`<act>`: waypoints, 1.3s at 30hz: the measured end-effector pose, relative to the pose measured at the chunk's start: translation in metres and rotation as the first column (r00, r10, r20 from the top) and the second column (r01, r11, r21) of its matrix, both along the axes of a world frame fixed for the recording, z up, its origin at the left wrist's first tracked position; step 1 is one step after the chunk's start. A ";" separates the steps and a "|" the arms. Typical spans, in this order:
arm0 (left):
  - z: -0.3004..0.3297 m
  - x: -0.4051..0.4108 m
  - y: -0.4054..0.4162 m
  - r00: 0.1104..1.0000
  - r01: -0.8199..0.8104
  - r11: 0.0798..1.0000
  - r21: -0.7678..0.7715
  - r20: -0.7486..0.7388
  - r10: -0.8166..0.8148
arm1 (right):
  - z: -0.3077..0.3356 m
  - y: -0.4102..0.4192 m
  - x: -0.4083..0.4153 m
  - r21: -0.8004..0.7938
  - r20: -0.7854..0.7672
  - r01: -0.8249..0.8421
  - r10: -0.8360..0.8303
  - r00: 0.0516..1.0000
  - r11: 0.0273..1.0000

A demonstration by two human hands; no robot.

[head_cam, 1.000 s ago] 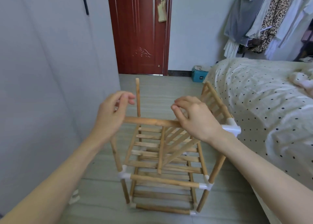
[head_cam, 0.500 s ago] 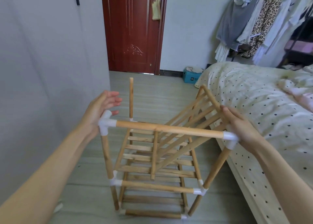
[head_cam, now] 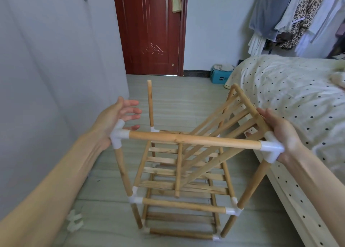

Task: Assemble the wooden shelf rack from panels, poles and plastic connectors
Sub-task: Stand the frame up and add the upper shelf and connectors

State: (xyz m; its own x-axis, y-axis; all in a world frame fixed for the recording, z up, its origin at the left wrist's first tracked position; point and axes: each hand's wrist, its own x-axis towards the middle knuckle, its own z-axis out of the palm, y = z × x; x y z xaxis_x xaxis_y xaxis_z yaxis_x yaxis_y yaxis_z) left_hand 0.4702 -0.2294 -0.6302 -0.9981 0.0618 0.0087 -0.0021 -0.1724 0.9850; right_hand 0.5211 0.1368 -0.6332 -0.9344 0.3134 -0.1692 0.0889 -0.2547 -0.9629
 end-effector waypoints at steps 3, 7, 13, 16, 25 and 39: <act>-0.002 -0.001 0.003 1.000 -0.014 1.000 -0.006 0.015 0.014 | -0.002 0.004 -0.004 -0.013 0.008 -0.003 0.003 1.000 1.000; -0.002 0.001 0.002 0.999 0.037 0.999 -0.007 0.002 -0.037 | 0.001 0.000 -0.005 -0.061 -0.013 -0.008 0.008 1.000 0.998; -0.006 0.010 0.003 0.994 -0.103 0.992 -0.070 -0.028 0.101 | 0.001 0.000 0.004 -0.090 -0.004 0.099 -0.100 0.995 0.991; -0.005 0.015 0.005 0.989 -0.148 0.988 -0.039 0.005 0.148 | -0.004 -0.005 0.023 -0.046 -0.016 0.226 -0.227 0.974 0.973; -0.008 0.045 0.013 0.966 -0.249 0.968 0.011 0.071 0.248 | -0.030 -0.055 0.074 0.367 -0.166 0.435 -0.402 0.900 0.822; 0.001 0.158 0.096 0.882 0.400 0.760 -0.513 -0.010 -0.471 | -0.004 -0.098 0.071 0.027 0.013 -0.006 0.006 1.000 1.000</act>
State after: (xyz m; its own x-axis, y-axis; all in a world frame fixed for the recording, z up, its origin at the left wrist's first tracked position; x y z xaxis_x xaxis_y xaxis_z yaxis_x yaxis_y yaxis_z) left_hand 0.6277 -0.1338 -0.6293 -0.8537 0.5205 -0.0147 0.1744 0.3123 0.9338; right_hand 0.5923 0.0385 -0.6368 -0.9342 0.3121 -0.1730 0.1030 -0.2283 -0.9681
